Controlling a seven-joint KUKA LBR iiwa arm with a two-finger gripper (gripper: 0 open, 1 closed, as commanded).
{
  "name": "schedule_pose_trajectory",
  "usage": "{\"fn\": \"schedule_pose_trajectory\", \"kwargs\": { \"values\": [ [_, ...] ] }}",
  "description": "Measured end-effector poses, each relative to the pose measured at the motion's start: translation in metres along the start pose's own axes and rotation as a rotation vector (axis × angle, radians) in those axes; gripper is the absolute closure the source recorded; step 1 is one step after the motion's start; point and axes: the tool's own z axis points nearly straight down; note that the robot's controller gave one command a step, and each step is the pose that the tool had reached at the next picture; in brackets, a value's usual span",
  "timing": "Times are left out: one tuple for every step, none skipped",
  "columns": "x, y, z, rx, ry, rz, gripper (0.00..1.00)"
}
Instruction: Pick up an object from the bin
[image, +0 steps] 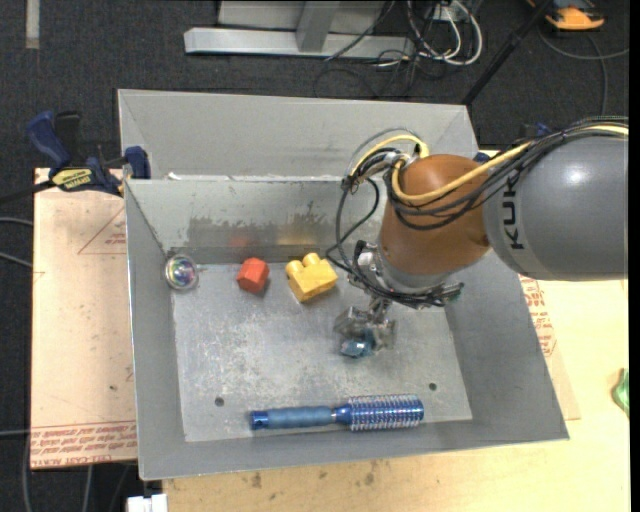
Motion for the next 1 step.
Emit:
{"fn": "schedule_pose_trajectory", "kwargs": {
  "values": [
    [-0.0099, -0.0181, -0.1499, 0.012, -0.004, -0.027, 1.0]
  ]
}}
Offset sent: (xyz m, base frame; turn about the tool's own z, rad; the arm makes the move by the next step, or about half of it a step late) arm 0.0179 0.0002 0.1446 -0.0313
